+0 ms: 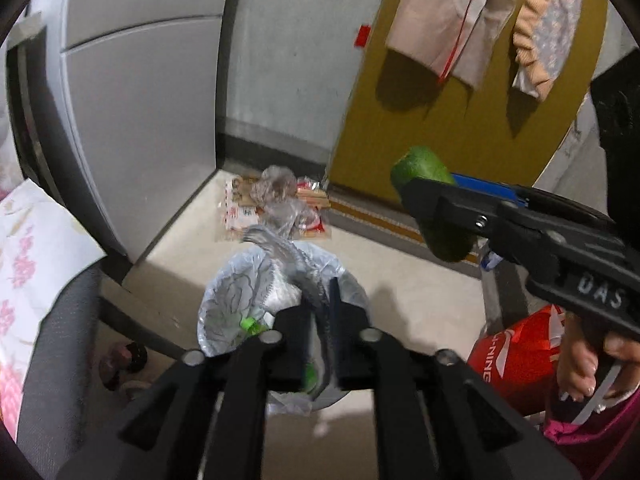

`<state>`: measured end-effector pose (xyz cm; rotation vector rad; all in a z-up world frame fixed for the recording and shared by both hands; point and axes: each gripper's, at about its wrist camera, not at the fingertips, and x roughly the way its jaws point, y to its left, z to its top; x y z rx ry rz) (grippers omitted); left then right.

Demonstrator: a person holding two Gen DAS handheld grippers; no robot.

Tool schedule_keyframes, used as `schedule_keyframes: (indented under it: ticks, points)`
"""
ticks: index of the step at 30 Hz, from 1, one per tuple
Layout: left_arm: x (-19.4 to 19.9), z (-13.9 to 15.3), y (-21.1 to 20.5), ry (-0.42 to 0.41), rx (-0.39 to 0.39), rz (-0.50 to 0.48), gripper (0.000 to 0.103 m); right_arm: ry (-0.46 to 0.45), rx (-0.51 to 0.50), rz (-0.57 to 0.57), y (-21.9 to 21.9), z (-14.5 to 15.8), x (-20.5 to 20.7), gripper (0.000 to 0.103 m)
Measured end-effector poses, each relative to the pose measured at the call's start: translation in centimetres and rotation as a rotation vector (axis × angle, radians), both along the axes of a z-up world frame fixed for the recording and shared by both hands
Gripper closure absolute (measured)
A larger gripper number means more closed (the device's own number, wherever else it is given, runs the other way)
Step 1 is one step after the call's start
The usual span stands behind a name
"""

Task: Collect trash
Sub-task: 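Carry the cucumber and tray to the bin and open both grippers, then move both grippers back over the chair seat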

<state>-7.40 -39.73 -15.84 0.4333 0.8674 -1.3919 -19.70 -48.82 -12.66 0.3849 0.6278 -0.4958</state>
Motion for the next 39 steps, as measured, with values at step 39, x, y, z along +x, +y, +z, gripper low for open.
schedule_keyframes:
  ticks: [39]
  points:
    - [8.9,7.4,17.3,-0.166,-0.115,0.467,0.034,-0.068,-0.066,0.171,6.2,3.8,6.9,0.06]
